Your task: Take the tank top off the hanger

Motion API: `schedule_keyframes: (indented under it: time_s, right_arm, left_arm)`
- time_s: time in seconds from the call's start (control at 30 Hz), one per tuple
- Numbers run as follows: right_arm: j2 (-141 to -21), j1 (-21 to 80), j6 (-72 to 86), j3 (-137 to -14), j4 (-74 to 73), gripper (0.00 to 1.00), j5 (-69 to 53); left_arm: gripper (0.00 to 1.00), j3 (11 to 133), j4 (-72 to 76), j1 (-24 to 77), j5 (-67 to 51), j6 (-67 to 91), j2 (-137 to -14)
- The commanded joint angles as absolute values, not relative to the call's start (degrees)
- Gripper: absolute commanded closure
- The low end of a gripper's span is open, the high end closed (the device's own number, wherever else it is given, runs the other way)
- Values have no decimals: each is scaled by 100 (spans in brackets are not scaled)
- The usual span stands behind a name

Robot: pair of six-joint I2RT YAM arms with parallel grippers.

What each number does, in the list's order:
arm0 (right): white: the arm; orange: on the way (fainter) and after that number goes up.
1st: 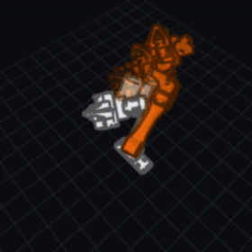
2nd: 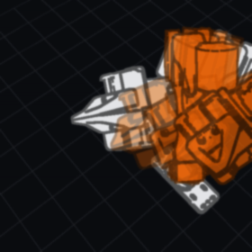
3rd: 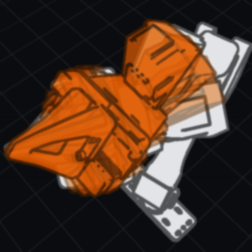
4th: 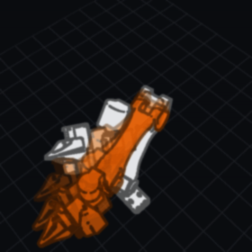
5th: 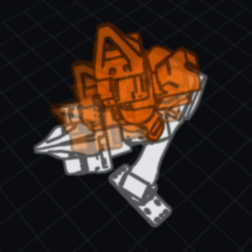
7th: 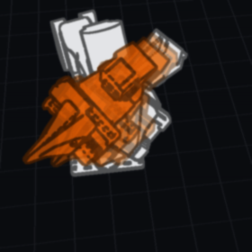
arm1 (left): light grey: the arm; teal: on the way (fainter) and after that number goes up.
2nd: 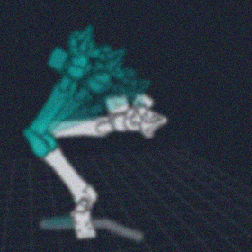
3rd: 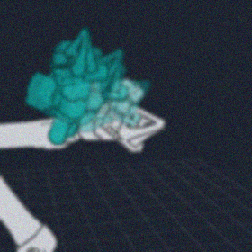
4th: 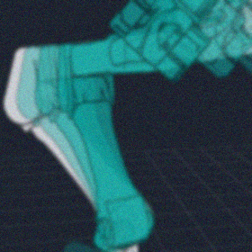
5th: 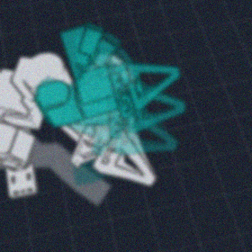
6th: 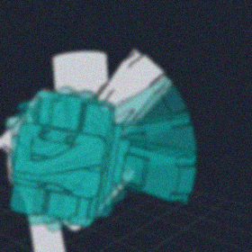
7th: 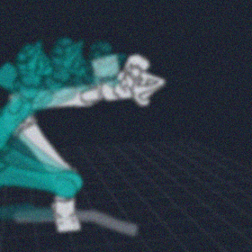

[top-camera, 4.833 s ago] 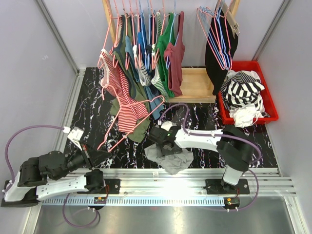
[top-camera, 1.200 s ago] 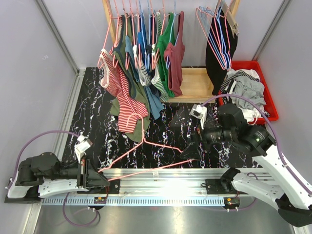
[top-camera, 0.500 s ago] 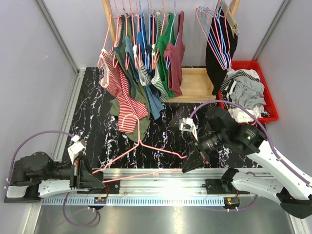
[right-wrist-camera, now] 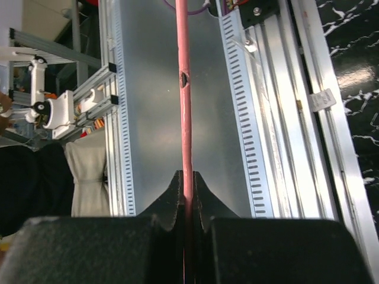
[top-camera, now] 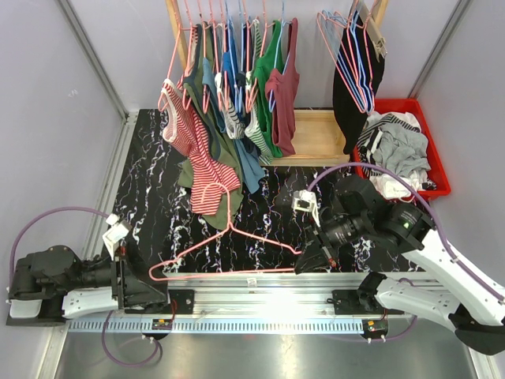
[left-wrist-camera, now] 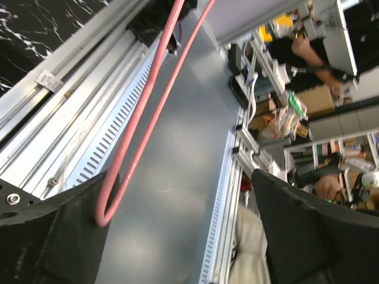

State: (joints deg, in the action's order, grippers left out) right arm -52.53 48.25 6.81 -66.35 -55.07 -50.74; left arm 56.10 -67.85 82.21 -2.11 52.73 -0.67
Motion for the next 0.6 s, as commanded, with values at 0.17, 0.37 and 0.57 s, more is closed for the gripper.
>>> schedule_keyframes:
  time_s: [0.17, 0.37, 0.57]
  right_arm:
    - [-4501, 4860, 966, -7180, -5976, 100, -2368]
    - [-3526, 4860, 1441, -7471, -5960, 100, 551]
    - [-3023, 4860, 1546, -7506, -5293, 100, 2424]
  left_arm:
    - [1, 5854, -6548, 8323, 1010, 5195, 888]
    - [1, 5292, -6004, 8428, 1196, 5063, 704]
    - [1, 4940, -5335, 8455, 1002, 4781, 115]
